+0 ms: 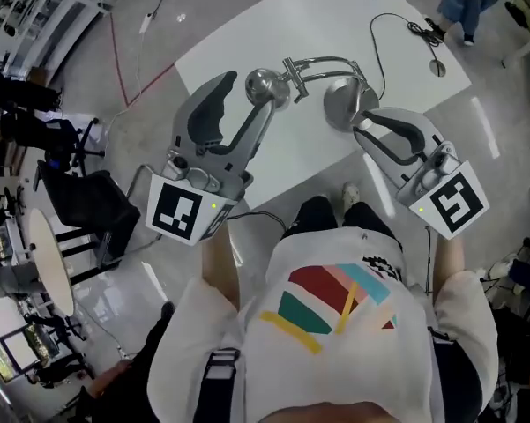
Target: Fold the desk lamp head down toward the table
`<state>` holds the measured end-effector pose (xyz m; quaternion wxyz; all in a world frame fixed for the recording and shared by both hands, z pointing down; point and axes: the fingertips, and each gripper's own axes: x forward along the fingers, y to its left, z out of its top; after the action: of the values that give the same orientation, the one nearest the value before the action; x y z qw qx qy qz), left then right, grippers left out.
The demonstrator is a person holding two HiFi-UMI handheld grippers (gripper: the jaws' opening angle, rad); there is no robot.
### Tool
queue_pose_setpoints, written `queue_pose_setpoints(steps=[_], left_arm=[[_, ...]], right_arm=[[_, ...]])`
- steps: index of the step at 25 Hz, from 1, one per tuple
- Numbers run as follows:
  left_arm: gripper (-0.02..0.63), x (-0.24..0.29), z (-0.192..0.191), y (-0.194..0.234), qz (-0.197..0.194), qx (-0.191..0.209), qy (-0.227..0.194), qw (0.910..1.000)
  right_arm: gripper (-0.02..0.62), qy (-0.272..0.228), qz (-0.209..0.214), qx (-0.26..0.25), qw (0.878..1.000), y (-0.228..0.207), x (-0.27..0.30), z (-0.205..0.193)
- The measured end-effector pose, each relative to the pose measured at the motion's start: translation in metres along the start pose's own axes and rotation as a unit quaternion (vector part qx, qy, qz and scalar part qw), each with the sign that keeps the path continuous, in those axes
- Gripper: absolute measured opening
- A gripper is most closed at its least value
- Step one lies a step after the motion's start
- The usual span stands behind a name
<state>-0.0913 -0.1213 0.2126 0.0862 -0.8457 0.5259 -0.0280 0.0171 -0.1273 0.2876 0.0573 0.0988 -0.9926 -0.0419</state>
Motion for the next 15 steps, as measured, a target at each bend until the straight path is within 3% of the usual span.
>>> queue_pose_setpoints(steps=[5,7,11,15], left_arm=[[0.231,-0.003,-0.001,0.002,-0.026,-0.002,0.017,0.9995],[0.183,-0.005,0.003,0.007,-0.03,0.002,0.01,0.9995],[0.181,0.003,-0.009,0.005,-0.072,0.025,0.039,0.9963],[0.181,0.006,-0.014,-0.001,-0.101,0.02,0.058,0.9929]], right_arm=[[0.086,-0.02,0.073,-0.018,0.997,-0.007,0.035,0.023],[0.086,-0.022,0.089,-0.029,0.995,-0.006,0.048,0.028],[0.086,-0.006,0.114,-0.052,0.992,-0.003,0.069,0.024],[0.086,0.014,0.14,-0.065,0.988,0.005,0.077,0.017]])
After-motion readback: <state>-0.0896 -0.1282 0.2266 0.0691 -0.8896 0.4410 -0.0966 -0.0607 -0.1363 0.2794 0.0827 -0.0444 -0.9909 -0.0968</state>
